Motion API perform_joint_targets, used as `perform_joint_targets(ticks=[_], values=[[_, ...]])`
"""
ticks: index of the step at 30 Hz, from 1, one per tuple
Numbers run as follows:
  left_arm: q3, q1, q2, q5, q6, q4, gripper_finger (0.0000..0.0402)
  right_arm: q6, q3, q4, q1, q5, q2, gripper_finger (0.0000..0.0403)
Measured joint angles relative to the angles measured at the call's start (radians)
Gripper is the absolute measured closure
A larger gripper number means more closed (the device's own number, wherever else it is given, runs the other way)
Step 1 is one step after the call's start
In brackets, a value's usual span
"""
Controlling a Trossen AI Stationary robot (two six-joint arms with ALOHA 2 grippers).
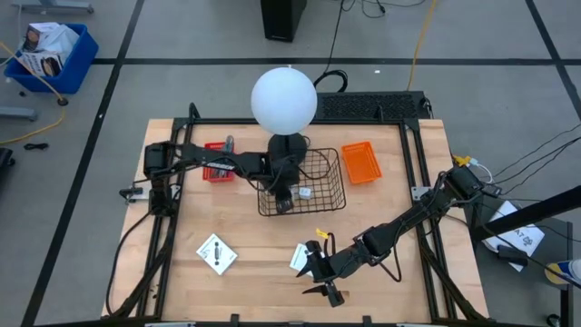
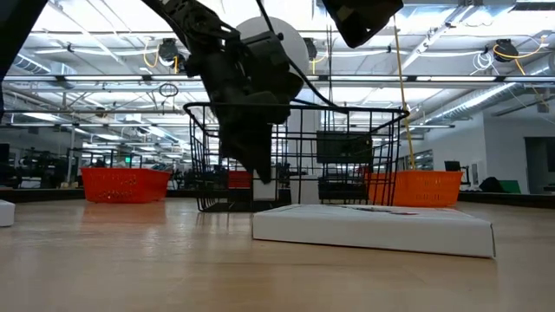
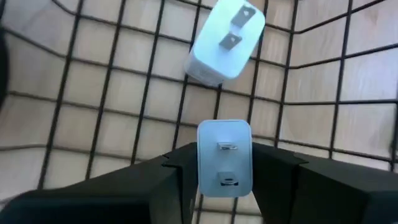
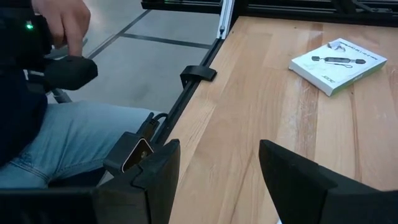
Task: Pick and place items into bin
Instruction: Put the white charger adapter into the black wire basket, then put the right card reader box into the orange bin
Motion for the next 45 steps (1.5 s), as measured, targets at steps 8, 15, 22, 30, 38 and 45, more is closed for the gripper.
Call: perform_joint_targets(ticks=[8, 15, 22, 30, 38, 45], values=[[0.000, 0.000, -0.001, -0.032, -0.043, 0.006, 0.0259, 0.000, 0.000, -0.002, 0.000, 0.000, 0.000, 0.0193], [0.000, 0.000, -0.001, -0.073, -0.071, -0.008, 0.0203, 0.000, 0.000, -0.002, 0.000, 0.000, 0.000, 0.0193], [0.000, -0.005, -0.093, -0.077, -0.033, 0.017, 0.0162, -0.002, 0.000, -0.002, 0.000, 0.000, 0.000, 0.0193], [0.000, -0.039, -0.316, -0.112, -0.047, 0.037, 0.0149, -0.019, 0.000, -0.018, 0.000, 0.001, 0.000, 0.0193], [0.000, -0.220, -0.464, -0.139, -0.097, 0.021, 0.0148, 0.050, 0.000, -0.133, 0.006, 0.000, 0.000, 0.0193], [0.000, -0.484, -0.452, -0.305, -0.138, 0.034, 0.0148, 0.163, 0.000, -0.257, 0.006, 0.006, 0.000, 0.0193]])
